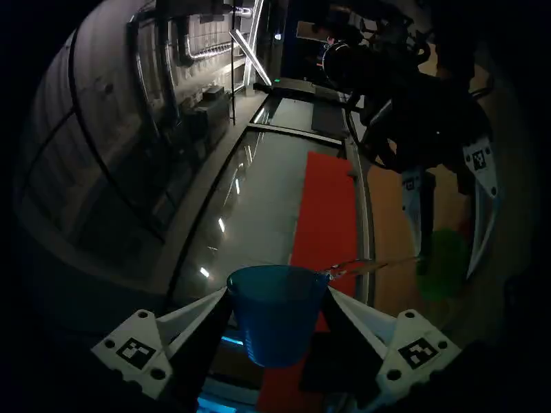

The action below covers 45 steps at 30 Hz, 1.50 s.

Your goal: Pour water

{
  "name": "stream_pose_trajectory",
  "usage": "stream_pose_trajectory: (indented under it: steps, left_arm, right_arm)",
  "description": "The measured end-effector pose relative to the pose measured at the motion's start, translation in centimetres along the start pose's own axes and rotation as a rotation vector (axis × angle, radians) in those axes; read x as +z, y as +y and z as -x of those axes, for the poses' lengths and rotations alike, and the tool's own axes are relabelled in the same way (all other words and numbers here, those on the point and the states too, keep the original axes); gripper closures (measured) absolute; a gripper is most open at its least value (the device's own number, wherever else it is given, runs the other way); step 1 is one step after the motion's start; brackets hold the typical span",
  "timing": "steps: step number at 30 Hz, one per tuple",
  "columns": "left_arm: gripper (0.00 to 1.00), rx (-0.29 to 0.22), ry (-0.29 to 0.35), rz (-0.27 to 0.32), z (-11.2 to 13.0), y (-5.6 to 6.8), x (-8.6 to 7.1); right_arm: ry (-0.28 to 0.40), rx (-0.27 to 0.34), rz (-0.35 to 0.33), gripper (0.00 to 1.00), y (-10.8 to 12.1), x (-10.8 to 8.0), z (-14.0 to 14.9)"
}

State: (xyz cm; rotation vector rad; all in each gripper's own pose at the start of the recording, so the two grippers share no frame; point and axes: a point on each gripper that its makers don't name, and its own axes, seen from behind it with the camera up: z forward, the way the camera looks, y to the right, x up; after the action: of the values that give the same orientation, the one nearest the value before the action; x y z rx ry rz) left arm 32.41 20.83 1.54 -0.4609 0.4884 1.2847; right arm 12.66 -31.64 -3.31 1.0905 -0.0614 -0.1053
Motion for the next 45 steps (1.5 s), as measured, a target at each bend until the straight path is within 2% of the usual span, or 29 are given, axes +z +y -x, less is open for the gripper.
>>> stream_pose_trajectory:
  steps: [11,23,29,45]
  left_arm:
    - [0.14,0.065,0.010,-0.009,-0.6,-0.1,0.0]
    - [0.14,0.165,0.017,-0.015,-0.9,-0.3,0.2]
    - [0.14,0.243,0.024,-0.027,-1.4,-0.4,0.3]
    - [0.14,0.421,0.051,-0.053,-2.8,1.0,-0.1]
  right_arm:
    - [0.005,-0.003,0.001,0.10,0.2,0.0,-0.2]
    - [0.009,-0.005,0.004,0.10,0.2,-0.1,-0.4]
    - [0.008,-0.017,0.008,0.10,0.1,0.0,-0.3]
    - [0.022,-0.007,0.012,0.10,0.2,-0.2,-0.5]
